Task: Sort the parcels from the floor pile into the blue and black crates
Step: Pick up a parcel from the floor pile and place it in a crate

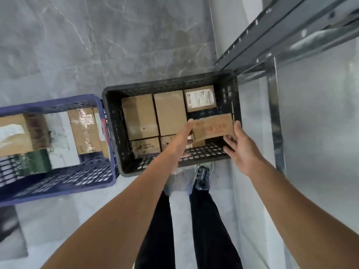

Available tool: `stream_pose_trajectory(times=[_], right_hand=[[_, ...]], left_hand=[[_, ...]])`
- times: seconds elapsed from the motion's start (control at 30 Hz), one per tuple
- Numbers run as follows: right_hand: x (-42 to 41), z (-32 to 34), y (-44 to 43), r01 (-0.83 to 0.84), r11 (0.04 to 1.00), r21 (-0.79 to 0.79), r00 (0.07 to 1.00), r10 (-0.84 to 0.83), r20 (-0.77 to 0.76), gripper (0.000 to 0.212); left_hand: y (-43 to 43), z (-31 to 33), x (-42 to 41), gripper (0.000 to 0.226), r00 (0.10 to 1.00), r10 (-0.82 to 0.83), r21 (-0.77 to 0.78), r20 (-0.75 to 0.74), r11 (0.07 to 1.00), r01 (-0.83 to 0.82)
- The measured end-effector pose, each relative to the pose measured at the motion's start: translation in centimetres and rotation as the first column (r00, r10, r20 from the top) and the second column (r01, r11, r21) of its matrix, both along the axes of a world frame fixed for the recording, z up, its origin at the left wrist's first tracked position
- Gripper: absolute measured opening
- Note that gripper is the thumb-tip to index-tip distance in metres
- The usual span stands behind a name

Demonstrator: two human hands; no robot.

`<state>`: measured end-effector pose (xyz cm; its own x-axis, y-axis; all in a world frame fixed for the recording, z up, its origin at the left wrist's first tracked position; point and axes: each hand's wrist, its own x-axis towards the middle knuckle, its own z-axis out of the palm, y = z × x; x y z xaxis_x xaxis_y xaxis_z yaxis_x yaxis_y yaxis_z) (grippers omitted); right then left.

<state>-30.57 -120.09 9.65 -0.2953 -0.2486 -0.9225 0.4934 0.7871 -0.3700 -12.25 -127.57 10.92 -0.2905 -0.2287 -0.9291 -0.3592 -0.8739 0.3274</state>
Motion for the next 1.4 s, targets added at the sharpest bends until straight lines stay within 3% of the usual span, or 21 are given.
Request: stream_pose_trajectory(times=[0.1,0.2,0.47,0.53,0.73,0.87,1.07,1.27,1.4], right_hand=[[-0.6,-5.7,-1.1,0.030,0.999,0.029,0.999,-0.031,0.009,0.056],[-0.8,-10.2,-2.0,0.039,0.998,0.053,0.999,-0.040,0.021,0.058],[-2.5,-17.8,-2.4,0.062,0.993,0.100,0.997,-0.065,0.032,0.057],[-3.0,-18.9,-2.5,0.062,0.993,0.096,0.997,-0.066,0.033,0.055],[-3.4,-21.4,-2.9,0.036,0.995,0.092,0.995,-0.044,0.089,0.057],[-2.9,-22.5,-3.0,-0.003,0.995,0.096,0.995,-0.006,0.097,0.053],[-2.7,-23.5,-3.3,-0.043,0.995,0.093,0.996,0.036,0.081,0.047],[-3.0,-23.0,-3.4,-0.108,0.992,0.073,0.992,0.102,0.079,0.058],[-3.4,-20.5,-2.7,-0.113,0.993,0.046,0.991,0.109,0.076,0.066]], left_hand=[[-1.2,-5.0,-1.6,0.067,1.000,0.012,0.005,0.004,1.000,-0.012],[-1.6,-9.4,-2.8,0.052,0.999,0.016,0.016,0.042,1.000,-0.016],[-1.8,-16.2,-5.4,0.089,0.992,-0.019,0.075,0.125,0.997,0.010],[-2.0,-17.2,-5.9,0.086,0.990,-0.028,0.068,0.141,0.998,0.018],[-1.9,-19.1,-6.5,0.058,0.982,-0.048,-0.017,0.181,0.999,0.052],[-1.3,-19.4,-6.5,0.068,0.982,-0.073,-0.126,0.176,0.987,0.096],[-1.0,-19.5,-6.8,0.046,0.979,-0.099,-0.094,0.177,0.989,0.117],[-0.9,-18.6,-6.5,0.029,0.981,-0.057,-0.062,0.186,0.996,0.070],[-1.0,-16.9,-6.0,0.046,0.986,-0.032,-0.045,0.162,0.998,0.040]])
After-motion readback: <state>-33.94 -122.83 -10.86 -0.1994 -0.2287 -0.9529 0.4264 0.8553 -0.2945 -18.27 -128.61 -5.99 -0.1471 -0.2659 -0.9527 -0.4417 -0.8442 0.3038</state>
